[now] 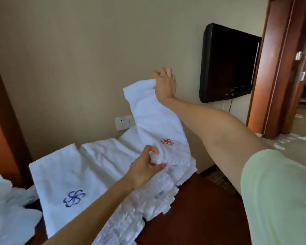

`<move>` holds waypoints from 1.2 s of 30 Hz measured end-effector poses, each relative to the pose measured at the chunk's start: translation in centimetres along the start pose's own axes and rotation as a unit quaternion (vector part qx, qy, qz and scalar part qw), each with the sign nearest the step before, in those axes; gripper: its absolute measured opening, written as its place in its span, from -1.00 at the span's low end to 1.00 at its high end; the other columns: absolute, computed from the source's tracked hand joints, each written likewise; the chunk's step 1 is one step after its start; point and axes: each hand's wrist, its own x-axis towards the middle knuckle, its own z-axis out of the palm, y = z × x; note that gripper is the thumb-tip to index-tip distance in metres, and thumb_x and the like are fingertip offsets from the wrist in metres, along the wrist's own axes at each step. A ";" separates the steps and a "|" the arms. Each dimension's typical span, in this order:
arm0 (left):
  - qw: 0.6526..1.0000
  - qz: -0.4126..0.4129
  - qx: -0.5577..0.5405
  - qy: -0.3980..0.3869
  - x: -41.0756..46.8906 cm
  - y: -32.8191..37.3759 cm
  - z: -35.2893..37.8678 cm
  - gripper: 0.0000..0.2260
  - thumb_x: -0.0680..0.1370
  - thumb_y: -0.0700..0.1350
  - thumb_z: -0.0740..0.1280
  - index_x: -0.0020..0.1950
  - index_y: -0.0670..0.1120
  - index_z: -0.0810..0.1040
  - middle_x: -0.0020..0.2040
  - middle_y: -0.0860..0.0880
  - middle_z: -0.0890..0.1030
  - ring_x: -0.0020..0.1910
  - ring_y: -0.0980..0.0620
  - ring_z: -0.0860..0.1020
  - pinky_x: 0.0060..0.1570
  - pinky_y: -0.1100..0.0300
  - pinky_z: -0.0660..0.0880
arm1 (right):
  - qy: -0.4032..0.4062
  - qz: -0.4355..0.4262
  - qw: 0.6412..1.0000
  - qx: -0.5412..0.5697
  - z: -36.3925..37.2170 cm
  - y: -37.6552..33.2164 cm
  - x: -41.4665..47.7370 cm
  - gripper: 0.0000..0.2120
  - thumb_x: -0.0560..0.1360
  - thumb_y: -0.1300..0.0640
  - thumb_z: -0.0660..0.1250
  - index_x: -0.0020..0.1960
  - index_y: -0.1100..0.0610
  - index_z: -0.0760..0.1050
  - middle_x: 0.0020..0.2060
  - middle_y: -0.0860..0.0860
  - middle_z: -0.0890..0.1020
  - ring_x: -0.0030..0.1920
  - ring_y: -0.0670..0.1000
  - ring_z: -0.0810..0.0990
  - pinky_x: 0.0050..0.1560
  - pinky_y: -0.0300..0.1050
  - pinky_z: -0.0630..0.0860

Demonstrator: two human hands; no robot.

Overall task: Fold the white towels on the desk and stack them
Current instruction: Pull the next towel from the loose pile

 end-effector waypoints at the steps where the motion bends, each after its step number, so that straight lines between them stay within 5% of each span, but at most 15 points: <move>1: 1.000 0.003 0.023 -0.011 0.9 -0.9 0.3 -0.73 0.53 -0.06 0.41 0.08 0.02 0.33 -0.33 0.08 0.41 -0.45 0.23 0.39 -0.41 0.40 0.33 | -0.006 -0.003 1.000 -0.004 1.6 -0.5 0.4 -0.70 0.47 0.25 0.35 0.17 0.06 0.47 0.17 0.01 0.46 0.28 0.09 0.33 0.11 -0.12 0.27; 4: 0.996 0.009 0.078 -0.035 2.4 -3.0 1.6 -0.72 0.53 -0.02 0.37 0.17 0.04 0.35 -0.27 0.10 0.47 -0.33 0.20 0.45 -0.22 0.29 0.41 | -0.043 -0.016 0.999 -0.002 6.7 -2.1 0.3 -0.69 0.47 0.28 0.31 0.18 0.06 0.47 0.18 0.01 0.45 0.27 0.07 0.33 0.11 -0.13 0.28; 9: 0.995 0.064 0.057 -0.045 2.4 -4.6 2.6 -0.70 0.51 -0.06 0.38 0.21 0.09 0.41 -0.11 0.16 0.52 -0.14 0.33 0.47 -0.09 0.53 0.31 | -0.159 -0.065 0.985 -0.012 15.1 -4.7 -3.3 -0.68 0.49 0.25 0.33 0.22 0.06 0.48 0.22 0.01 0.42 0.30 0.06 0.31 0.14 -0.13 0.28; 13: 0.997 0.035 -0.030 -0.066 2.4 -4.8 2.6 -0.69 0.48 -0.06 0.36 0.21 -0.02 0.48 0.05 0.00 0.64 0.08 0.06 0.60 0.17 0.08 0.49 | -0.252 -0.056 0.966 0.011 20.0 -5.5 -6.7 -0.45 0.54 0.26 0.28 0.49 0.04 0.23 0.45 0.08 0.22 0.45 0.10 0.18 0.31 -0.08 0.26; 16: 0.997 0.008 -0.026 -0.068 2.4 -4.7 2.5 -0.77 0.44 -0.03 0.28 0.08 0.00 0.54 -0.10 0.04 0.66 -0.11 0.06 0.62 0.06 0.07 0.53 | -0.276 -0.040 0.958 0.061 21.2 -5.6 -7.9 -0.30 0.58 0.31 0.20 0.58 0.04 -0.07 0.57 0.08 -0.14 0.55 0.10 -0.08 0.45 -0.07 0.14; 18: 0.997 0.015 -0.047 -0.060 2.4 -4.7 2.6 -0.88 0.50 -0.12 0.29 -0.03 0.05 0.58 -0.23 0.03 0.62 -0.27 0.09 0.56 -0.05 0.16 0.52 | -0.267 -0.049 0.958 0.095 21.0 -5.3 -8.0 -0.31 0.60 0.30 0.16 0.59 0.02 -0.11 0.57 0.06 -0.18 0.56 0.09 -0.10 0.45 -0.07 0.18; 20: 0.999 0.045 -0.002 0.014 2.6 -5.1 2.2 -0.84 0.51 -0.17 0.31 -0.08 0.07 0.63 -0.24 0.03 0.59 -0.26 0.14 0.53 -0.08 0.25 0.48 | -0.272 -0.057 0.951 0.137 20.2 -4.4 -7.8 -0.32 0.60 0.28 0.16 0.58 -0.02 -0.10 0.56 0.05 -0.11 0.54 0.10 0.04 0.33 -0.07 0.35; 23: 0.960 0.059 0.162 0.220 3.3 -6.0 0.5 -0.79 0.51 -0.13 0.31 0.07 0.09 0.65 -0.02 0.07 0.53 0.04 0.12 0.47 0.04 0.23 0.41 | -0.315 -0.061 0.931 0.173 18.6 -2.4 -7.8 -0.40 0.63 0.17 0.15 0.58 -0.03 -0.02 0.54 0.02 0.10 0.46 0.10 0.26 0.29 -0.03 0.37; 25: 0.957 -0.002 0.236 0.170 3.5 -6.6 0.0 -0.65 0.57 -0.04 0.24 0.36 0.10 0.48 0.37 0.01 0.39 0.36 0.06 0.33 0.30 0.15 0.31 | -0.373 -0.079 0.903 0.197 17.6 -1.3 -8.6 -0.52 0.66 0.05 0.11 0.56 -0.02 0.12 0.53 0.03 0.19 0.48 0.06 0.25 0.41 -0.07 0.25; 27: 0.950 -0.038 0.307 0.049 3.5 -7.0 0.5 -0.57 0.63 0.05 0.12 0.51 0.14 0.25 0.56 0.06 0.13 0.52 0.13 0.10 0.45 0.14 0.02 | -0.428 -0.108 0.877 0.191 16.9 -0.5 -10.1 -0.56 0.66 -0.06 0.08 0.53 -0.06 0.21 0.55 0.01 0.15 0.54 0.00 0.10 0.49 -0.13 0.04; 30: 0.939 -0.044 0.340 -0.010 3.4 -7.0 0.9 -0.59 0.65 0.10 0.05 0.52 0.20 0.20 0.57 0.10 0.10 0.54 0.14 0.03 0.49 0.09 -0.15 | -0.442 -0.086 0.868 0.208 15.9 0.6 -12.2 -0.52 0.63 -0.17 0.08 0.53 -0.18 0.14 0.57 -0.08 0.00 0.56 -0.04 -0.09 0.50 -0.11 -0.12; 36: 0.957 0.005 0.280 -0.073 2.7 -6.9 0.3 -0.67 0.66 0.07 0.09 0.41 0.30 0.34 0.56 -0.04 0.16 0.54 0.19 -0.03 0.45 0.16 -0.23 | -0.484 -0.082 0.856 0.163 13.0 0.0 -12.9 -0.48 0.62 -0.21 0.06 0.55 -0.23 0.03 0.57 -0.13 -0.10 0.56 0.00 -0.17 0.54 0.02 -0.15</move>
